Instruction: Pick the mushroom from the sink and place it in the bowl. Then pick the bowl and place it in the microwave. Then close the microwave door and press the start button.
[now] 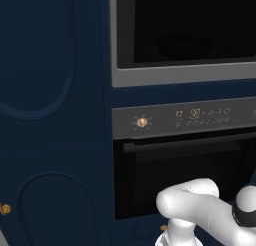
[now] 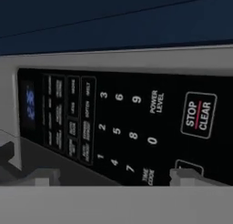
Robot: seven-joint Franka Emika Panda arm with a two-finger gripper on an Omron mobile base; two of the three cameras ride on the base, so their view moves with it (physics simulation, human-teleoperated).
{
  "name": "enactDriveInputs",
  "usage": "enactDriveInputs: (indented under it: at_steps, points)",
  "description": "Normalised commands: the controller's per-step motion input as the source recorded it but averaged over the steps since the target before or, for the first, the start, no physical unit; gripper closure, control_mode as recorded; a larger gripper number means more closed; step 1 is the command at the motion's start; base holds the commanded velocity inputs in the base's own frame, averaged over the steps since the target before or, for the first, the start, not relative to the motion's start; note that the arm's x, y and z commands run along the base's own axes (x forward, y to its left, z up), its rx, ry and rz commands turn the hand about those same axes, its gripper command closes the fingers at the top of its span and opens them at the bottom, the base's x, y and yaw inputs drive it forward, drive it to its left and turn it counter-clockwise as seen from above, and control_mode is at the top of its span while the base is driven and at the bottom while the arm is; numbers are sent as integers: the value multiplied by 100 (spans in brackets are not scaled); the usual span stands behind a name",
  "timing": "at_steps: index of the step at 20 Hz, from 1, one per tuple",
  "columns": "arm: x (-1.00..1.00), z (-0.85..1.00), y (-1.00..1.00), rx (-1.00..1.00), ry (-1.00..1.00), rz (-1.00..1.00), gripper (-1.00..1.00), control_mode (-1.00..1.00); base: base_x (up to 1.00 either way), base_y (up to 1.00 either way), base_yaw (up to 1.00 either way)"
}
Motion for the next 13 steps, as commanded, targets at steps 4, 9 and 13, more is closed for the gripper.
enactDriveInputs:
  at_steps: [4, 9, 13]
  points:
    - [32, -1, -6, 7, 8, 0, -100, -100, 0, 0, 0]
    - [32, -17, 0, 5, 6, 0, -100, -100, 0, 0, 0]
    - [9, -19, 0, 8, 0, 0, -100, -100, 0, 0, 0]
